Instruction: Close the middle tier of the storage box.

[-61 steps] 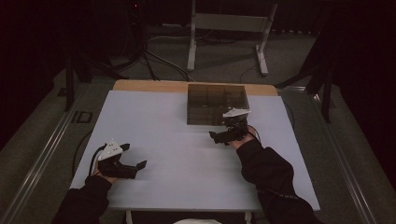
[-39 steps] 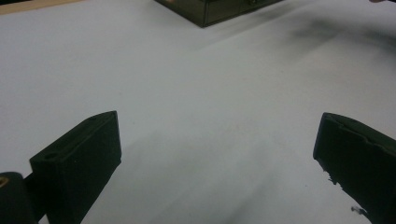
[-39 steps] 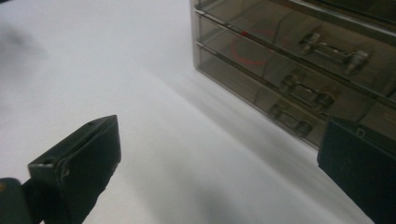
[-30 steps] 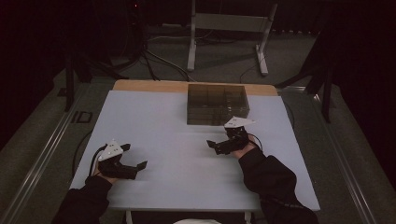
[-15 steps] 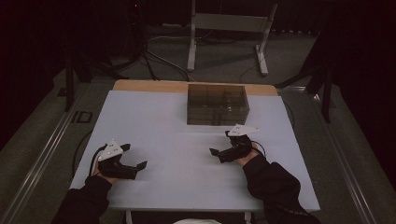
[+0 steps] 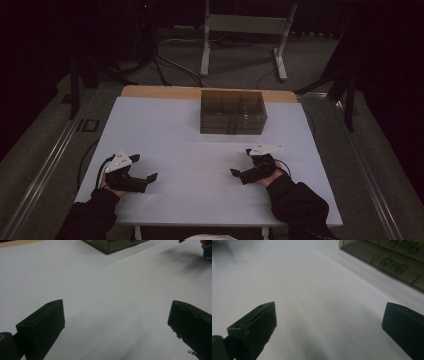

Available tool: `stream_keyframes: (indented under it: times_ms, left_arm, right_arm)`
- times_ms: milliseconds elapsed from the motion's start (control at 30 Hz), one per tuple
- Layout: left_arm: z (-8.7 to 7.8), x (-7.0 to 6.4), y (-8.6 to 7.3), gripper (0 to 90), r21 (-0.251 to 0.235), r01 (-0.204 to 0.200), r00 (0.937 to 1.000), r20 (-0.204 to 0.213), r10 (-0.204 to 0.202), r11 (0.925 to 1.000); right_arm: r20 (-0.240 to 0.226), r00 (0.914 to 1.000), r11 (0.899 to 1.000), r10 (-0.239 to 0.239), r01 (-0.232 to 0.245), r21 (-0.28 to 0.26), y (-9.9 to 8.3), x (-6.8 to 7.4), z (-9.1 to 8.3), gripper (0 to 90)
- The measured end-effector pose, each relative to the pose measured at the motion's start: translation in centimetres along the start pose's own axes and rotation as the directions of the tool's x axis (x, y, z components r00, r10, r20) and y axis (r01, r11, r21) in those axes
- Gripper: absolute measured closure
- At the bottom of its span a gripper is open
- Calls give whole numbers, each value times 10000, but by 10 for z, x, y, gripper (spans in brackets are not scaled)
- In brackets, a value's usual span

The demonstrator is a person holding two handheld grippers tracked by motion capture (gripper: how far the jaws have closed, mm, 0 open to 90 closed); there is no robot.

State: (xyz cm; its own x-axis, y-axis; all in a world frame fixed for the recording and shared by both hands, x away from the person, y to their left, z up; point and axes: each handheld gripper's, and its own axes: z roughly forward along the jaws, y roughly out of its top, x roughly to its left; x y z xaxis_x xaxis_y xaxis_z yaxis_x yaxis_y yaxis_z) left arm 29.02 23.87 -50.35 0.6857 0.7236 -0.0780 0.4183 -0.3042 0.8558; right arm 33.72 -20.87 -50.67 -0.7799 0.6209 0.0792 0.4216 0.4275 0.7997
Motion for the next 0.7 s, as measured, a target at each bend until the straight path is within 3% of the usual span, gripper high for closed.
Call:
stream_keyframes:
  times_ms: [233,700]
  left_arm:
    - [0,0,0,25,0,-37,10000,19,37,10000]
    - [1,-2,0,25,15,-73,9999,94,73,10000]
  right_arm:
    - [75,9999,10000,92,-92,-29,-10,0,-13,0]
    - [976,9939,9986,518,-521,5,-32,-12,-41,0]
